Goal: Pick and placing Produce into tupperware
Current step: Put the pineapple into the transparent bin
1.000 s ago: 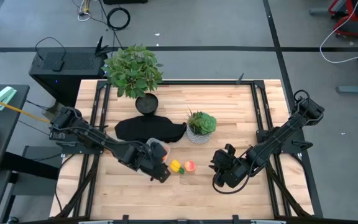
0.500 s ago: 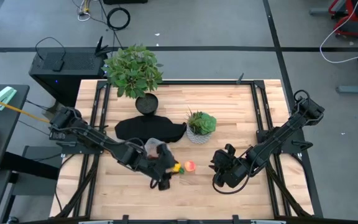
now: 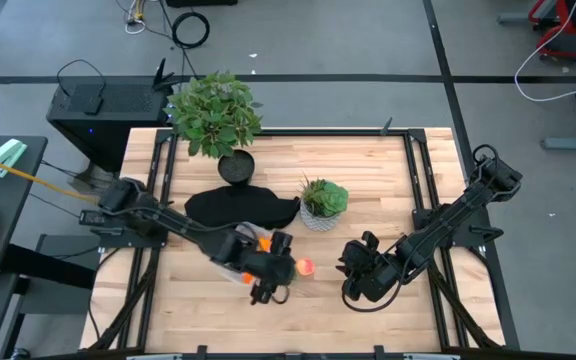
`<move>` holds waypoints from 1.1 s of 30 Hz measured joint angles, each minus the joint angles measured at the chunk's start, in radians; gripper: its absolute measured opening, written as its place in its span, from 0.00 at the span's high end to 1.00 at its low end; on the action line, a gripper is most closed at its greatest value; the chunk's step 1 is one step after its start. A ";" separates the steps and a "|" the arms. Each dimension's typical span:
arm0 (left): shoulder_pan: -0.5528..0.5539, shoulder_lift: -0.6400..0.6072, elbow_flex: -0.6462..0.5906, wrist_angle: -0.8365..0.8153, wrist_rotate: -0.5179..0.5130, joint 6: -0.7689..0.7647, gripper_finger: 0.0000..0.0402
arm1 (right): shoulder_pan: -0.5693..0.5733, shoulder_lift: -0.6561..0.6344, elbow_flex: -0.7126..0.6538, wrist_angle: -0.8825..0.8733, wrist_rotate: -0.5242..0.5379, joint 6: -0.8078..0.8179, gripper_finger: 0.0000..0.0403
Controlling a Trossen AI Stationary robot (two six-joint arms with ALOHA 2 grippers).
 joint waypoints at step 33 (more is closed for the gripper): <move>0.126 0.297 0.374 -0.445 0.276 0.071 0.13 | 0.000 0.000 0.000 0.023 0.000 0.017 0.72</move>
